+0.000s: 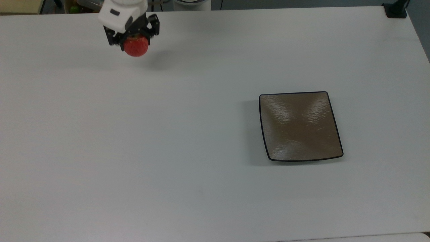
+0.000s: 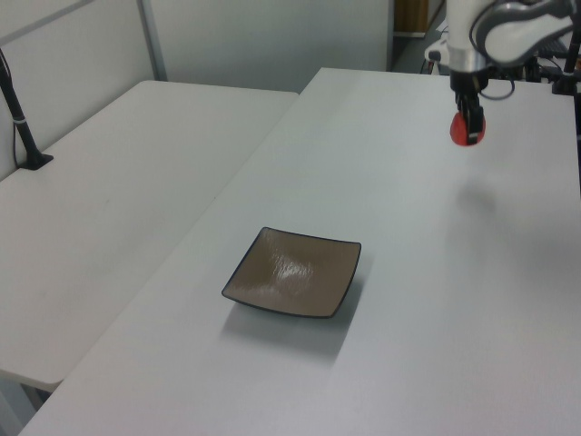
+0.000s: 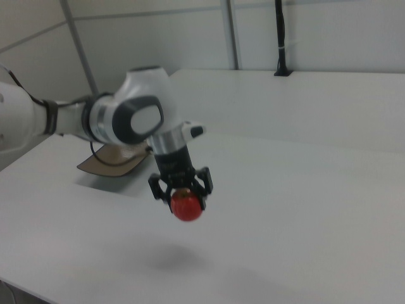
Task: Apples placed on a ceramic plate
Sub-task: 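Carry the held apple over to the brown square plate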
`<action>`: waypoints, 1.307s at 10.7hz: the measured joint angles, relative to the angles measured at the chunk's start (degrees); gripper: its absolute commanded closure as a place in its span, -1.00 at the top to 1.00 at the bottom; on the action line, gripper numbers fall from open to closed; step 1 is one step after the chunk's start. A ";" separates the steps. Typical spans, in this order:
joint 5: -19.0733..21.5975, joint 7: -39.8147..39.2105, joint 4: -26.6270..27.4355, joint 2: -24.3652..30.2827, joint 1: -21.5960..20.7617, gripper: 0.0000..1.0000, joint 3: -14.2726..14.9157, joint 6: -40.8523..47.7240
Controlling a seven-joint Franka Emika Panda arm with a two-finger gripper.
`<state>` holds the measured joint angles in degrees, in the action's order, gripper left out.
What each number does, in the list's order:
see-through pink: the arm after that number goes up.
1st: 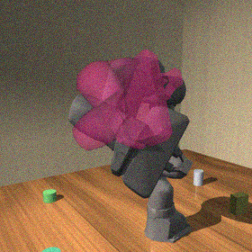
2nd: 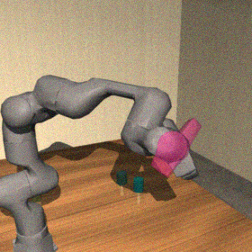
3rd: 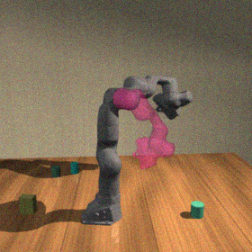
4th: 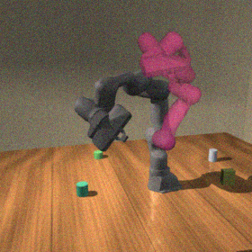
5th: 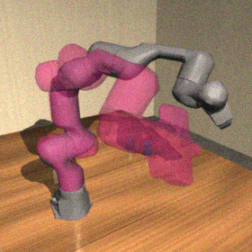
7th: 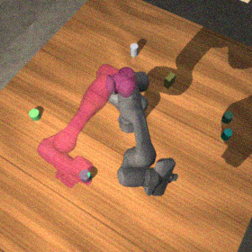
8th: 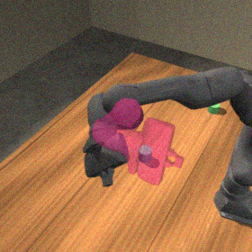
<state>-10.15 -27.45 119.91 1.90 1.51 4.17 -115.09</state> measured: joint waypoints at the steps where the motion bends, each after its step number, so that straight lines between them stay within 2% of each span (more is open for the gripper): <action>1: 1.70 0.00 -3.96 0.38 -0.54 -0.27 -0.04 4.85; 4: 5.61 0.00 -15.98 0.65 -2.81 -0.13 -0.24 17.22; 6: 7.12 1.49 -20.70 0.55 -5.91 -0.13 -0.44 20.30; 10: 10.39 14.79 -29.83 -3.79 -14.31 -0.08 -1.01 21.96; 12: 10.94 22.92 -33.93 -8.41 -19.31 -0.06 -1.32 21.32; 14: 11.28 31.67 -36.83 -14.18 -22.75 -0.03 -2.87 15.23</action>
<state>1.13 4.22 83.07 -12.27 -21.24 1.29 -99.87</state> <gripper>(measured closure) 0.229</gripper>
